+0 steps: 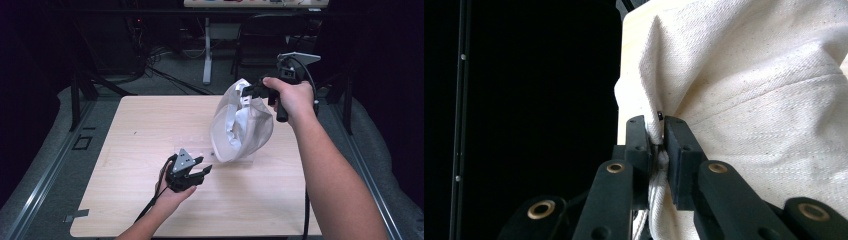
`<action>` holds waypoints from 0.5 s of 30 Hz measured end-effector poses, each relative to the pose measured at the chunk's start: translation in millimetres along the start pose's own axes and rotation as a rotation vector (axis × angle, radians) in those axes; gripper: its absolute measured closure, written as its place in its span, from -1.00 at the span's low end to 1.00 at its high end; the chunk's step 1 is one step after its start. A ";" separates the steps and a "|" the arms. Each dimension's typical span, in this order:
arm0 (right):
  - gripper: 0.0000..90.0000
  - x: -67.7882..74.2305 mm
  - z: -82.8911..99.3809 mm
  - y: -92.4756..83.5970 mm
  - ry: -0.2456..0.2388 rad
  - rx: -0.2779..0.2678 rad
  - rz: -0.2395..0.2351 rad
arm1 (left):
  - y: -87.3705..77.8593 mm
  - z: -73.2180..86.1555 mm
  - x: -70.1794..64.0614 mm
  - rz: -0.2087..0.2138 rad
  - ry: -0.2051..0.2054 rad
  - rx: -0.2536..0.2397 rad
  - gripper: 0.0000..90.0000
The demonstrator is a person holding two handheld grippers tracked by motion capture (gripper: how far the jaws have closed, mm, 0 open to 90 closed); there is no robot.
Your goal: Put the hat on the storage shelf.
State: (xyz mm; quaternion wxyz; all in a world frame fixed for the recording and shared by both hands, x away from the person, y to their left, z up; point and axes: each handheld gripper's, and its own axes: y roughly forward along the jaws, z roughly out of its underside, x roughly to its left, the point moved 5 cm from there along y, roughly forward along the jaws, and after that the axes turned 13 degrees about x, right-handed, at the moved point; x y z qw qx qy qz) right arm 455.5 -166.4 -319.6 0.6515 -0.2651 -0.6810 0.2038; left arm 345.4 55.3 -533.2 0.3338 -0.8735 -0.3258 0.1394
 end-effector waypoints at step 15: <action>0.82 0.9 -6.4 14.2 0.006 0.004 0.004 | 12.9 -23.1 -17.1 -0.066 0.062 -0.028 0.00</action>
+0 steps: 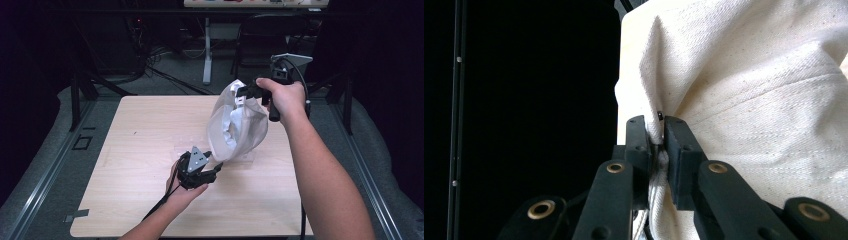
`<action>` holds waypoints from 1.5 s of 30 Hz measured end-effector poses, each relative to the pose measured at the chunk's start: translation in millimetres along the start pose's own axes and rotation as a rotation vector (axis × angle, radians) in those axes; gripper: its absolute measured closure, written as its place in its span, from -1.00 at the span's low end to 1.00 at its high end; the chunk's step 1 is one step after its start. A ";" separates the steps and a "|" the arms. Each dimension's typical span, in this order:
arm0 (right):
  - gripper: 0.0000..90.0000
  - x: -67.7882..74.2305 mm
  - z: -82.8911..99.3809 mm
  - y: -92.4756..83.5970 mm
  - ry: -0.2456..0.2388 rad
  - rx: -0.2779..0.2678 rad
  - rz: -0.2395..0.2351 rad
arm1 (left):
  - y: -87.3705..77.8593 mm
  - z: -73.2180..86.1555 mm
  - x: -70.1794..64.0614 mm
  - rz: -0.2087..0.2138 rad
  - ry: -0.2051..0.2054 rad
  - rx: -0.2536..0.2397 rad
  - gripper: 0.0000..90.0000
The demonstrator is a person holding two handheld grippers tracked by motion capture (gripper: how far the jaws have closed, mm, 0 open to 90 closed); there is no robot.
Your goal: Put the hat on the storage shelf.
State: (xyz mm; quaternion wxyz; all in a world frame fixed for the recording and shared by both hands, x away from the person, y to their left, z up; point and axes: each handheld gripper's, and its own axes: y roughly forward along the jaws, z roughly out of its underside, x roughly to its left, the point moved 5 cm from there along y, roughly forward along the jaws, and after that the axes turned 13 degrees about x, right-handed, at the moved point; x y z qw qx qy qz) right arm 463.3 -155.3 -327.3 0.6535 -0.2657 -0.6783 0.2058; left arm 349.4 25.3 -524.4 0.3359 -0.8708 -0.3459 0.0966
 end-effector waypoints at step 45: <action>0.82 -2.5 -3.1 1.9 0.012 -0.018 0.008 | 15.7 -0.8 32.4 0.095 -0.036 -0.038 0.80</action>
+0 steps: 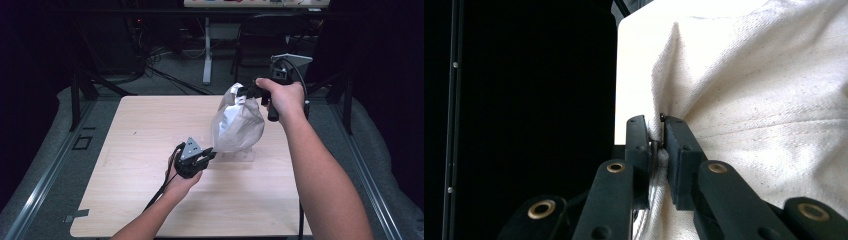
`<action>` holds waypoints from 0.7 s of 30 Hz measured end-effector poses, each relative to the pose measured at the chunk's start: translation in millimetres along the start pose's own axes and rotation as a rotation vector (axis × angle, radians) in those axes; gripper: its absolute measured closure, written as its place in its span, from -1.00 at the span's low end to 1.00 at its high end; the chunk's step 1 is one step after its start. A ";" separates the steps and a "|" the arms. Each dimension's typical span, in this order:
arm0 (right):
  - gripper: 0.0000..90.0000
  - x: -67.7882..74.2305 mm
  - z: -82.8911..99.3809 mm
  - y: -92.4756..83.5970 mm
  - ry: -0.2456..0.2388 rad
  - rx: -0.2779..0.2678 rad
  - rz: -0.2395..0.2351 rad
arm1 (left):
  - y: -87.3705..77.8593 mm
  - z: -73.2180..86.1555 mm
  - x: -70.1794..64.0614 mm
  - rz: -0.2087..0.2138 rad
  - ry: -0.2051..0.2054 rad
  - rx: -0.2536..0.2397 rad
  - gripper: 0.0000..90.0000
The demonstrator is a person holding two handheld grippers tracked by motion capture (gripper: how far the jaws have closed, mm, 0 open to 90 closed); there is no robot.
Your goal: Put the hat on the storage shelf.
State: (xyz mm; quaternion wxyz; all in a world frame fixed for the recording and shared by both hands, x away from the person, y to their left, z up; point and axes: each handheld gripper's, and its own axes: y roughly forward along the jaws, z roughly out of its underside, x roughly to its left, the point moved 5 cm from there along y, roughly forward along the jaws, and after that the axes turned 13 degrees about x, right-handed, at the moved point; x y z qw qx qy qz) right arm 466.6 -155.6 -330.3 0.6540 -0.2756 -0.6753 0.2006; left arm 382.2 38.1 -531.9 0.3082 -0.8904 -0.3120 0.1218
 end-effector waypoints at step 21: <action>0.81 2.4 0.1 17.6 -0.027 0.022 0.018 | 0.9 9.4 2.6 -0.027 -0.007 0.010 0.80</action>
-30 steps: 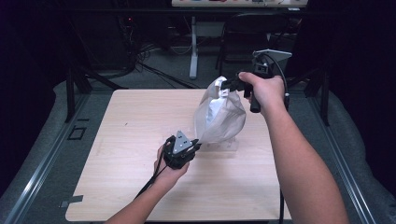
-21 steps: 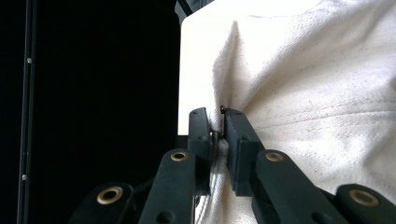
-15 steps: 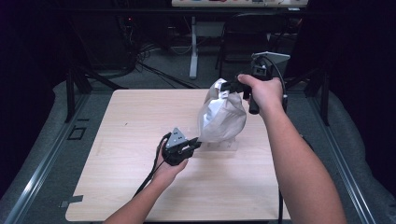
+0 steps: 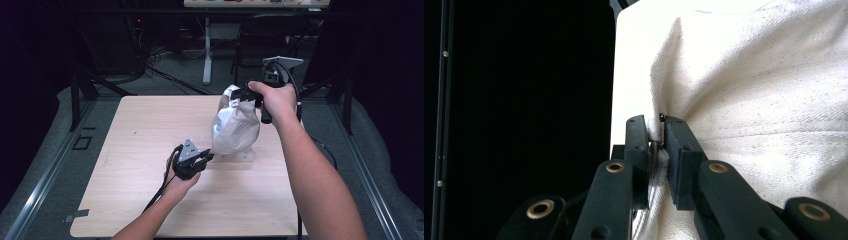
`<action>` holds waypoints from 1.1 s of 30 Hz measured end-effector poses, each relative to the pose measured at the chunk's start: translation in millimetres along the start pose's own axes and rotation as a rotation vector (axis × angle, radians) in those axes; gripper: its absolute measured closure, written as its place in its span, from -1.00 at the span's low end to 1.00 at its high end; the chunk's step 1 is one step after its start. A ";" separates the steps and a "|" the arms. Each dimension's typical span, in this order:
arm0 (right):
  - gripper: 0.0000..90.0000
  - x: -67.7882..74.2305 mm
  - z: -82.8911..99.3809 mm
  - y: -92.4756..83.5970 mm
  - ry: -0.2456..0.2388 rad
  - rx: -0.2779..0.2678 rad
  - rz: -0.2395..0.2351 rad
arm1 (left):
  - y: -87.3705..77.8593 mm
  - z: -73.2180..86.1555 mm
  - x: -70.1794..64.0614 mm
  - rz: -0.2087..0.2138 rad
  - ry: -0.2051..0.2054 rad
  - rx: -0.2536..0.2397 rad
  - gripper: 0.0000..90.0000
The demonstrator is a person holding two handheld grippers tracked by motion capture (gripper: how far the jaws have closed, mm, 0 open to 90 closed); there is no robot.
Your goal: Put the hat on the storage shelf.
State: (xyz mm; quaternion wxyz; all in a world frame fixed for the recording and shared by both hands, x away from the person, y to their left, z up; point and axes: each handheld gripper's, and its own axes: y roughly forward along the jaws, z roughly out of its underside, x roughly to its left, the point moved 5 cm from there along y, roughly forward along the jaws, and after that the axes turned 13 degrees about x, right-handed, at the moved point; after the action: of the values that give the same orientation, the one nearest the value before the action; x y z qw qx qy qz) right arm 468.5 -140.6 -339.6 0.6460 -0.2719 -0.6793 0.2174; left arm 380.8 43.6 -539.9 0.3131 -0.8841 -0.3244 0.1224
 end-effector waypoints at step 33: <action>0.53 16.6 9.7 15.5 -0.081 0.029 -0.003 | 3.4 24.9 4.6 -0.084 -0.087 0.017 0.89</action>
State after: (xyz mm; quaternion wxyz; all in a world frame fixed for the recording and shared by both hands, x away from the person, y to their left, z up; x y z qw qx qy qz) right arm 459.9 -117.5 -337.6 0.6222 -0.2527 -0.7020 0.2372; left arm 375.5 56.4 -561.4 0.3111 -0.8608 -0.3736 0.1504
